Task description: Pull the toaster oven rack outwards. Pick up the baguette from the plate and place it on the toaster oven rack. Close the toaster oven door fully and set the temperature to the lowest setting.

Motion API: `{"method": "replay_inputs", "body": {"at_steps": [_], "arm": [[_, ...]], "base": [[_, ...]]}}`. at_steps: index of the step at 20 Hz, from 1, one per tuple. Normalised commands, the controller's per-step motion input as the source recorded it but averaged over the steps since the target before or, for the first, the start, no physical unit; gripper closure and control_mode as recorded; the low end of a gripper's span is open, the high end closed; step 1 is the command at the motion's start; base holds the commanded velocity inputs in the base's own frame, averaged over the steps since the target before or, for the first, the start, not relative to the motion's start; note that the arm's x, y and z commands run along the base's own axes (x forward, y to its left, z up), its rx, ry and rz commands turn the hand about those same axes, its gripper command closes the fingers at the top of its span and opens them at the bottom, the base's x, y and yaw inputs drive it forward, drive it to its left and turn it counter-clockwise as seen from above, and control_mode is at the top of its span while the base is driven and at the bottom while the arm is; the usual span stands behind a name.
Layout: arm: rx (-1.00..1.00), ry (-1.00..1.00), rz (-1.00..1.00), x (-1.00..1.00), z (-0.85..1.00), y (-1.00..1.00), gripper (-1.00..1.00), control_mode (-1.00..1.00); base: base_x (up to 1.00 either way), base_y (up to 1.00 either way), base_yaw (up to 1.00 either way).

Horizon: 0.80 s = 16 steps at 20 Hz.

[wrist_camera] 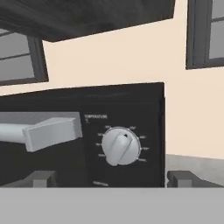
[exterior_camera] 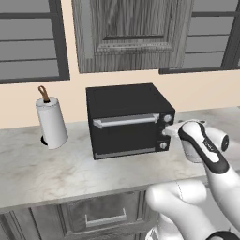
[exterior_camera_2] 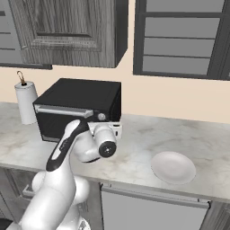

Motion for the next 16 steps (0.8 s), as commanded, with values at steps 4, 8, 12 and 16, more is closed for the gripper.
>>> {"method": "replay_inputs", "body": {"at_steps": [4, 8, 12, 16], "arm": [[-0.03, -0.13, 0.00, 0.08, -0.01, 0.00, -1.00, -1.00], [-0.02, -0.15, 0.00, 0.14, -0.05, 0.00, -1.00, -1.00], [0.00, -0.11, -0.01, 0.06, 0.00, 0.00, -1.00, -1.00], [0.00, 0.00, -0.04, 0.04, 0.00, 0.01, -1.00, -1.00]], "base": [[0.00, 0.00, 0.00], [0.00, 0.00, 0.00], [0.00, 0.00, 0.00], [0.00, 0.00, 0.00]]}}
